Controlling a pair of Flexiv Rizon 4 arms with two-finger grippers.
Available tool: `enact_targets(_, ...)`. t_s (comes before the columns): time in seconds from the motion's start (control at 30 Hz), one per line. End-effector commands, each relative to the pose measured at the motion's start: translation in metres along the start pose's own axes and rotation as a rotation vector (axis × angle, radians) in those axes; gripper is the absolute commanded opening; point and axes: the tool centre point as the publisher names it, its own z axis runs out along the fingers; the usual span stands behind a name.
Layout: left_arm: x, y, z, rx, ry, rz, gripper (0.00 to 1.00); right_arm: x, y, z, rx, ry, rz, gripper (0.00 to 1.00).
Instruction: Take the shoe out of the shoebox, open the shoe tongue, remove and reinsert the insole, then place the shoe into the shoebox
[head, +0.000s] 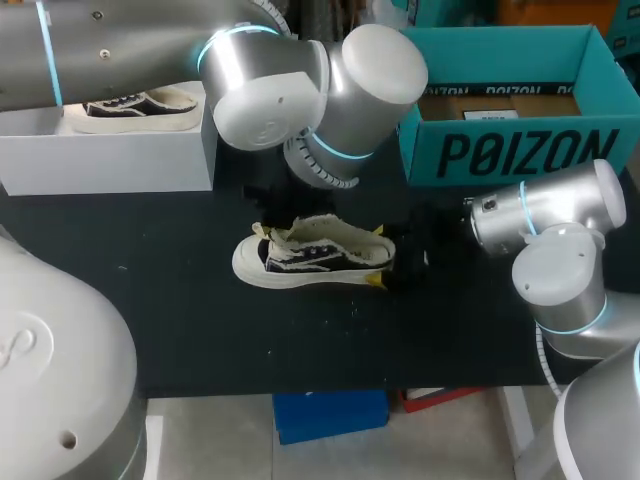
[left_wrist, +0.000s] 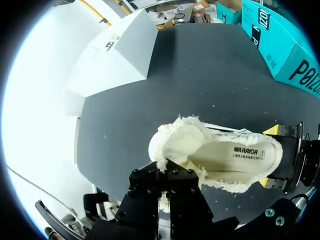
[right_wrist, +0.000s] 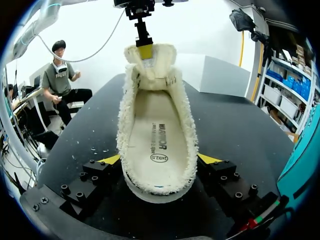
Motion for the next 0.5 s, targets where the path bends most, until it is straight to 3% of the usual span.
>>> enact_targets(0.03,-0.011,0.004,0.010,-0.014,0.013,-0.011,0.00,-0.001,-0.002,0.001,0.001,-0.003,0.003,0.00)
enact_targets(0.1,-0.014,0.005,0.013,-0.020,0.012,-0.018,0.00,-0.001,-0.002,0.001,0.001,-0.003,0.003,0.00)
enact_targets(0.13,-0.014,0.005,0.014,-0.023,0.012,-0.022,0.05,-0.001,-0.002,0.001,0.001,-0.003,0.003,0.00)
enact_targets(0.17,-0.015,0.006,0.015,-0.026,0.011,-0.025,0.32,-0.001,-0.002,0.001,0.001,-0.003,0.003,0.00)
enact_targets(0.2,-0.016,0.006,0.016,-0.027,0.011,-0.027,0.50,-0.001,-0.002,0.001,0.001,-0.003,0.003,0.00)
enact_targets(0.27,-0.017,0.006,0.017,-0.029,0.012,-0.030,0.58,-0.001,-0.002,0.001,0.001,-0.003,0.003,0.00)
enact_targets(0.33,-0.020,0.007,0.017,-0.030,0.015,-0.036,1.00,-0.001,-0.002,0.001,0.001,-0.003,0.003,0.00)
enact_targets(0.5,-0.028,0.008,0.017,-0.024,0.015,-0.061,1.00,-0.001,-0.002,0.001,0.001,-0.003,0.003,0.00)
